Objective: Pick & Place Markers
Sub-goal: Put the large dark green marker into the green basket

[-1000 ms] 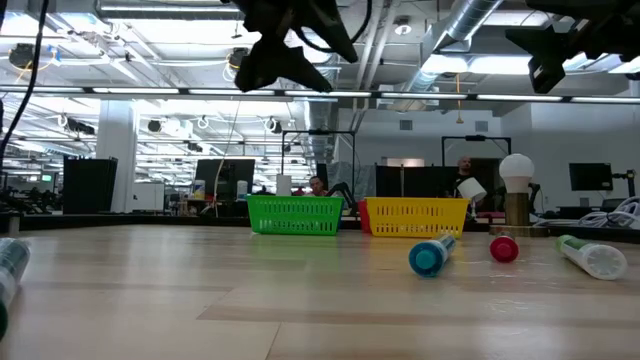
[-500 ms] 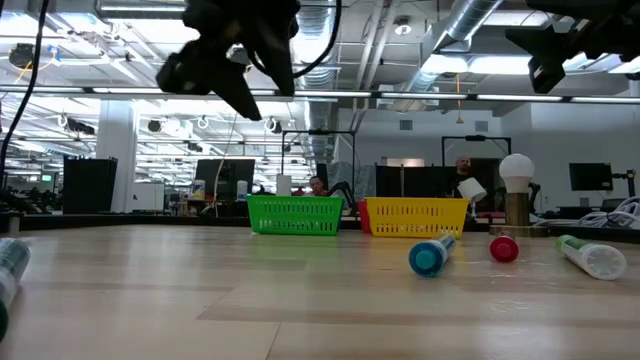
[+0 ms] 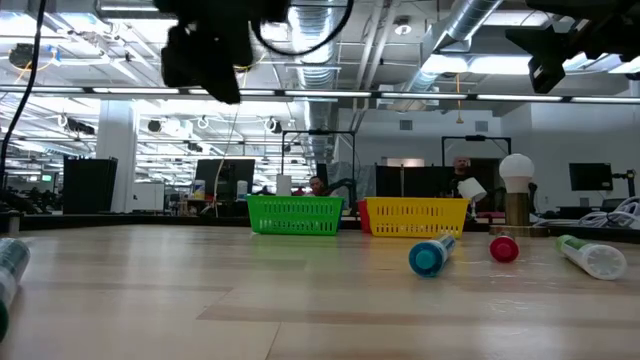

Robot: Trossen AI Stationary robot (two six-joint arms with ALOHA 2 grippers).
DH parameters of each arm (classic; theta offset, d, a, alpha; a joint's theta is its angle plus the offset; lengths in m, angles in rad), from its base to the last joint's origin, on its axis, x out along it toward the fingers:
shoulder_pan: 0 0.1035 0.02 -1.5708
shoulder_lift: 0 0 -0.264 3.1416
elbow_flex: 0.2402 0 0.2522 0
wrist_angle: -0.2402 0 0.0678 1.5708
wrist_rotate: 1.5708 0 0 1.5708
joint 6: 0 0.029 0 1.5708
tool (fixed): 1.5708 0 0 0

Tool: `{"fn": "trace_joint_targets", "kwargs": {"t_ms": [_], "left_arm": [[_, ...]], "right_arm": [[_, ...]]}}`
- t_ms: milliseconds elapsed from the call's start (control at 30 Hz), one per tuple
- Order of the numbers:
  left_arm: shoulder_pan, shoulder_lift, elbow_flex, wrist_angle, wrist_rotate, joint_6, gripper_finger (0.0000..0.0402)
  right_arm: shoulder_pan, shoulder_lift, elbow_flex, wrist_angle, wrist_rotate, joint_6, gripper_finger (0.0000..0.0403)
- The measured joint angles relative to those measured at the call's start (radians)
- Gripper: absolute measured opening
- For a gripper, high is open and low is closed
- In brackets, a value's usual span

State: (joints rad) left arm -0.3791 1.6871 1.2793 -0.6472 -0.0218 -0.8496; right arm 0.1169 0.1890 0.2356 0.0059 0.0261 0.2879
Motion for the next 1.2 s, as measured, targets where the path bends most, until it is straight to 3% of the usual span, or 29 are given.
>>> {"fn": "trace_joint_targets", "kwargs": {"t_ms": [233, 467, 600, 767, 967, 1100, 1200], "left_arm": [[-0.195, 0.000, 0.000, -0.022, 0.043, 0.511, 0.0195], [-0.363, 0.018, -0.002, -0.012, -0.170, 0.867, 0.0195], [-0.352, 0.045, -0.002, 0.008, -0.245, 0.893, 0.0195], [-0.320, 0.104, -0.003, 0.087, -0.150, 0.891, 0.0195], [-0.319, 0.165, -0.003, 0.110, -0.131, 0.919, 0.0195], [-0.322, 0.197, -0.003, 0.129, -0.028, 0.913, 0.0195], [-0.329, 0.210, -0.003, 0.132, -0.021, 0.921, 0.0195]], "right_arm": [[0.000, 0.000, 0.000, 0.000, 0.000, 0.000, 0.0181], [0.000, 0.000, 0.000, 0.000, 0.000, 0.000, 0.0182], [0.000, 0.000, 0.000, 0.000, 0.000, 0.000, 0.0182], [0.000, 0.000, 0.000, -0.001, 0.000, 0.000, 0.0180], [0.000, 0.000, 0.000, 0.000, 0.000, 0.000, 0.0183], [0.000, 0.000, 0.000, 0.000, 0.000, 0.000, 0.0185], [0.000, 0.000, 0.000, 0.000, 0.000, 0.000, 0.0184]]}}
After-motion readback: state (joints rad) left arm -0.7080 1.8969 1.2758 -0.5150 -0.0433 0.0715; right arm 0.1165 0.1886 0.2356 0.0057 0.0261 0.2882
